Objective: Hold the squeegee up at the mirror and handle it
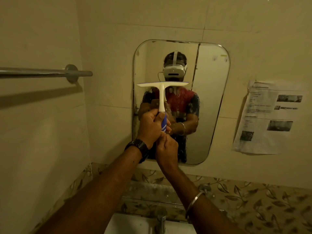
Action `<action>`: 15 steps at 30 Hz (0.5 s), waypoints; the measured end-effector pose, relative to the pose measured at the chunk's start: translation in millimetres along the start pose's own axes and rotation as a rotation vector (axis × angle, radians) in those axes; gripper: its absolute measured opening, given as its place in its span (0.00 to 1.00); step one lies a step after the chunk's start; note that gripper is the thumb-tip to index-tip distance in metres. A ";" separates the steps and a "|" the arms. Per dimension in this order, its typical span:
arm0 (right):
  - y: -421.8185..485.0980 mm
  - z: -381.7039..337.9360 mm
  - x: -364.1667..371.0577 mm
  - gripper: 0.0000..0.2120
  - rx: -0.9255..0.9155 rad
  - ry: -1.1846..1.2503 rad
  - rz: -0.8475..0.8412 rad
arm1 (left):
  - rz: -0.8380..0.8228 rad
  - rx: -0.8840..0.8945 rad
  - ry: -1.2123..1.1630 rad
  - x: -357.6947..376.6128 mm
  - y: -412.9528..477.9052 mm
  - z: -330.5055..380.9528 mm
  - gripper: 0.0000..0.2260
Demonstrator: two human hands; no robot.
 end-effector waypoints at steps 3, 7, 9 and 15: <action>25.0 -32.8 -4.5 0.25 -0.065 0.001 0.035 | -0.001 0.060 -0.040 -6.0 15.6 33.8 0.10; 51.0 -49.6 1.1 0.26 -0.094 -0.015 0.033 | 0.051 0.092 0.002 -15.2 38.6 52.0 0.10; 50.1 -41.9 6.4 0.25 -0.068 -0.009 0.020 | 0.051 0.084 -0.010 -16.4 39.7 43.4 0.09; 10.2 14.3 19.0 0.25 0.039 -0.043 -0.027 | 0.065 -0.016 -0.006 -15.1 11.4 -22.4 0.09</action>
Point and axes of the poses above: each hand's wrist, its own y-axis towards the middle knuckle, its own x-axis out of the palm, z = x × y, the point moved 8 cm from there along y, towards the middle knuckle, and after that the axes turned 4 degrees about -z, right-handed, at the moved point
